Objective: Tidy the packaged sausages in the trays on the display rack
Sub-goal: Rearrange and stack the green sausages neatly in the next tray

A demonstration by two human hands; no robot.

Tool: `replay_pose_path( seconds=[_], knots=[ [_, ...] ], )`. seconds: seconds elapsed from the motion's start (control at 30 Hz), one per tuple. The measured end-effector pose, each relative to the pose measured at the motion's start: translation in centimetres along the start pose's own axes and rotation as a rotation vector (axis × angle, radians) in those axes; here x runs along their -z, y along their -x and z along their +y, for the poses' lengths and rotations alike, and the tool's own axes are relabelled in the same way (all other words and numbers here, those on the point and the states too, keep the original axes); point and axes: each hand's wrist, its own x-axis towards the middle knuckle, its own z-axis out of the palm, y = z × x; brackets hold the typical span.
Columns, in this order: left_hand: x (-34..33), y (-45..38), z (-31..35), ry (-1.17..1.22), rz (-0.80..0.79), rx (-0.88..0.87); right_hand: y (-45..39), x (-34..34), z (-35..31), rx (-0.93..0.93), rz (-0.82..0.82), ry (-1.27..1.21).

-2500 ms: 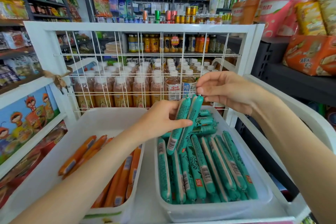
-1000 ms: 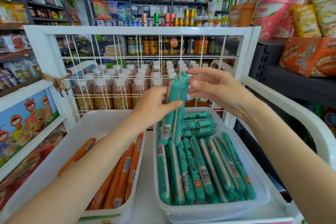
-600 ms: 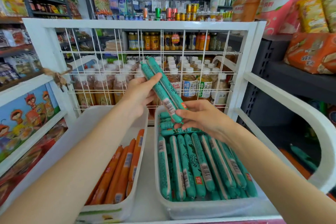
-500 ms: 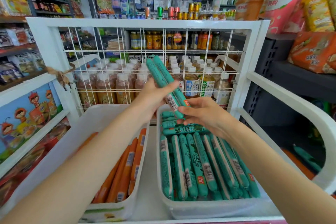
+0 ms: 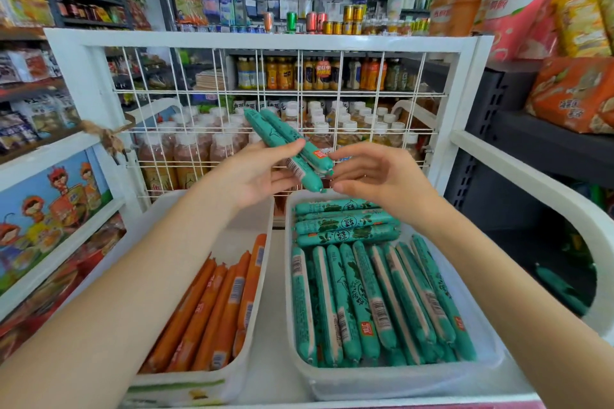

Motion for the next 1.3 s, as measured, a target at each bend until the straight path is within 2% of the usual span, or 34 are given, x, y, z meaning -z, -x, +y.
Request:
replay_pose_path(
  seconds=[0.5, 0.7, 0.97, 1.2, 1.3],
  knots=[
    [-1.1, 0.5, 0.5, -0.134, 0.006, -0.119, -0.1, 0.0, 1.5, 0.105, 0.067, 0.096],
    [-1.0, 0.5, 0.5, -0.146, 0.024, -0.117, 0.0, -0.4, 1.5, 0.110, 0.076, 0.091],
    [-0.8, 0.3, 0.4, -0.124, 0.038, -0.084, -0.2, -0.5, 1.1, 0.172, 0.103, 0.233],
    [-0.2, 0.0, 0.4, -0.051, 0.044, -0.012, 0.4, -0.8, 0.9, 0.184, -0.001, 0.373],
    [-0.2, 0.0, 0.3, -0.041, 0.029, -0.010, 0.6, -1.5, 1.0, 0.217, 0.043, 0.378]
  ],
)
